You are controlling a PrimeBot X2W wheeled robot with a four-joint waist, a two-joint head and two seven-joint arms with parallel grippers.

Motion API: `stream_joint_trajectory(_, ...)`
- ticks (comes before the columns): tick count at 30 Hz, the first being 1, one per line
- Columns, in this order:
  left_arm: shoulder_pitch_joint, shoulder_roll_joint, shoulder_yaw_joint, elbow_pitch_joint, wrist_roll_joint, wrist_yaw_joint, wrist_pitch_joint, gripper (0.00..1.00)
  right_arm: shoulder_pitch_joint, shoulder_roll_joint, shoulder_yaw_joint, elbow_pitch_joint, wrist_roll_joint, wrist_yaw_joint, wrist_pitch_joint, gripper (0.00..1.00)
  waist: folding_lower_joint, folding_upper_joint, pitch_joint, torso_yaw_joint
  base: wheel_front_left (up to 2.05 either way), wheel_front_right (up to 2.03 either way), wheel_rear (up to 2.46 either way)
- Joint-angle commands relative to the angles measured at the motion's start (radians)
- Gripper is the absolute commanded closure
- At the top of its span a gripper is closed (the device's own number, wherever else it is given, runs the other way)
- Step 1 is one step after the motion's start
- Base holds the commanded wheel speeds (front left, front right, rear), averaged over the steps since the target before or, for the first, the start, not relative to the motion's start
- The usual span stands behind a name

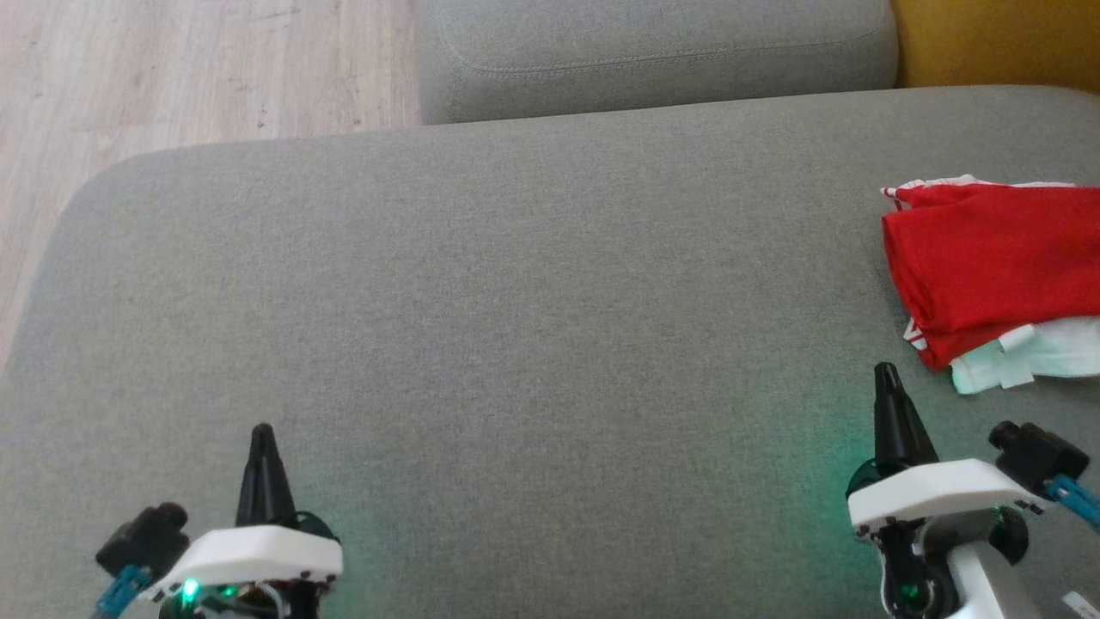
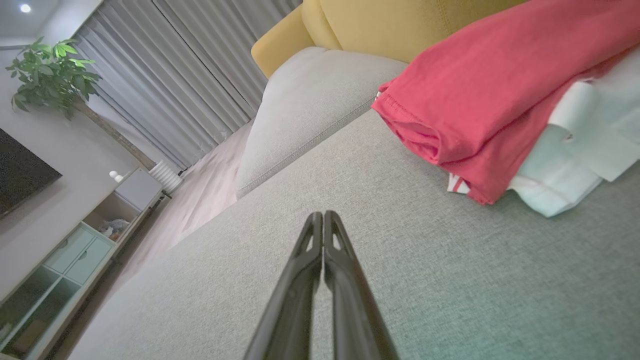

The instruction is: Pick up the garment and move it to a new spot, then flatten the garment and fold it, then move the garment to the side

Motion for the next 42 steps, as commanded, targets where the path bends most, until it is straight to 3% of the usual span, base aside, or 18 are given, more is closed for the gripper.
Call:
stream_joint_trajectory(1,-0.049,0.001,0.026,-0.037,-0.023,-0.009,0.007,1.00,-0.038,-0.005,-0.001,-0.039,0.029,0.000,0.008,1.00,0.0000,0.0000,0.000,0.000,0.00,0.00,0.00)
stream_joint_trajectory(42,-0.058,0.002,0.110,-0.067,-0.448,-0.056,0.131,1.00,-0.025,-0.006,-0.068,-0.104,0.519,-0.001,0.129,1.00,0.0000,0.0000,-0.016,0.015,0.00,0.00,0.00)
